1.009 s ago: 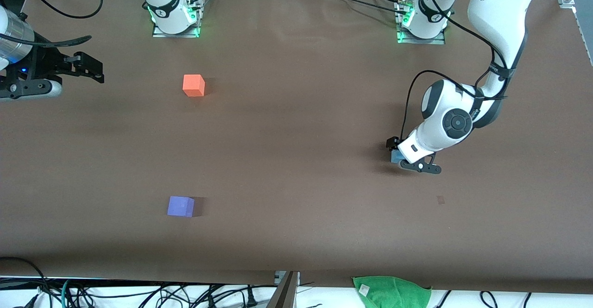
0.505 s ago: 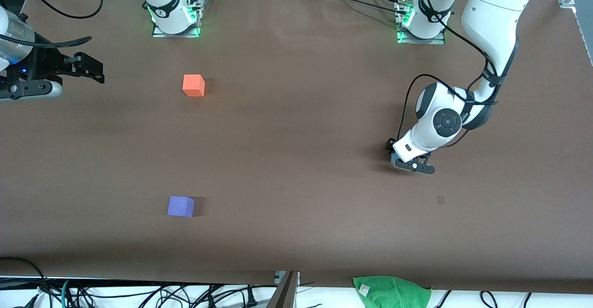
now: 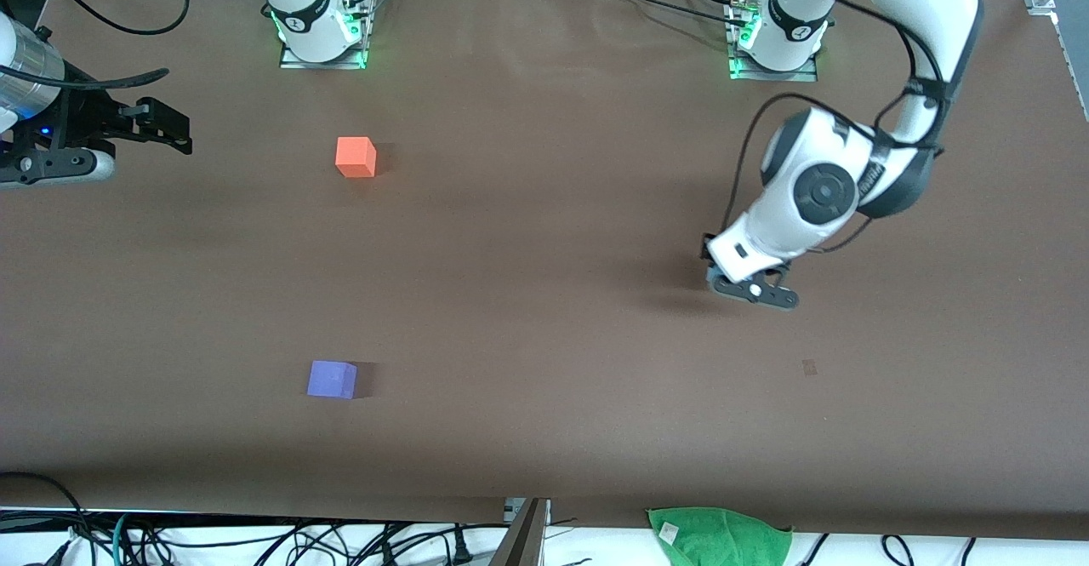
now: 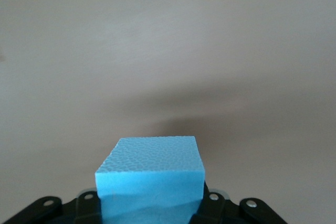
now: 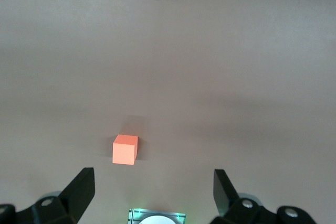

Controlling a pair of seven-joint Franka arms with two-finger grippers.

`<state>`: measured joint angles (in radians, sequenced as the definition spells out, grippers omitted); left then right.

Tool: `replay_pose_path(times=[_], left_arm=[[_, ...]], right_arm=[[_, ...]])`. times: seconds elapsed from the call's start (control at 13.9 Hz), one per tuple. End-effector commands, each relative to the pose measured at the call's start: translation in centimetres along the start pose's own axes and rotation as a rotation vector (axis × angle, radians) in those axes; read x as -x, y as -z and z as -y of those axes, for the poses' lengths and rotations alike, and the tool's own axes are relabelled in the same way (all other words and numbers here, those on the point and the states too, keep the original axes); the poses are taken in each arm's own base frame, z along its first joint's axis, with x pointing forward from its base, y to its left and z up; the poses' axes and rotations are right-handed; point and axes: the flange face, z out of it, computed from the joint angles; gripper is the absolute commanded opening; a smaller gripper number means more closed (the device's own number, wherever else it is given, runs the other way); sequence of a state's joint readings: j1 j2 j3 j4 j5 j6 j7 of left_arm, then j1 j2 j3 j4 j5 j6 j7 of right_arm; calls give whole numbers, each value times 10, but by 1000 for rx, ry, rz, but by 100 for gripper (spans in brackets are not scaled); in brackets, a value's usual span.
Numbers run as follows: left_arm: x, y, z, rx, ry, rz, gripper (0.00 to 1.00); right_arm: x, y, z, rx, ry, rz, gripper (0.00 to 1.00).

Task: Place blue block between orange and purple blocks
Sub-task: 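Carry the blue cube with the left gripper toward the orange cube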

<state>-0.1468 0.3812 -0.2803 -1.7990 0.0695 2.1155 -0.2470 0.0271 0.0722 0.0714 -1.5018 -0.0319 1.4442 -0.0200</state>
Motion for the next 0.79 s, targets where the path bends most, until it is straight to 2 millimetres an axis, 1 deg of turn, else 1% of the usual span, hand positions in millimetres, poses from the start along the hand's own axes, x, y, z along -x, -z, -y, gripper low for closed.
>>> replay_pose_path(times=[0.0,0.07,0.14,0.22,0.29,0.36,0.43,0.5,0.58,0.65,0.72], left_arm=[[-5,3,-102,5,48,-19,1],[-6,-3,-121,13,76,-18,1],[-9,-14,-138,20,95,-13,1],[-9,-31,-163,27,100,2,2],[-2,-51,-202,32,89,16,2],[1,-66,-238,40,108,20,3],[5,-78,-259,45,142,26,13],[8,-86,-273,59,147,14,17],[13,-97,-290,85,136,-12,17],[16,-107,-300,100,119,-39,17],[21,-122,-307,92,97,-49,18]], right_arm=[[-3,5,-3,-21,-12,-14,100],[-3,5,-2,-21,-10,-14,100],[-3,5,-2,-21,-10,-14,100],[-3,5,-3,-21,-12,-15,100],[-3,5,-3,-21,-12,-15,100],[-4,4,-3,-21,-12,-12,100],[-4,4,-4,-21,-13,-15,100],[-4,4,-4,-21,-13,-15,100],[-4,4,-3,-21,-13,-17,100],[-4,4,-4,-21,-15,-17,100],[-4,4,-3,-23,-13,-17,100]])
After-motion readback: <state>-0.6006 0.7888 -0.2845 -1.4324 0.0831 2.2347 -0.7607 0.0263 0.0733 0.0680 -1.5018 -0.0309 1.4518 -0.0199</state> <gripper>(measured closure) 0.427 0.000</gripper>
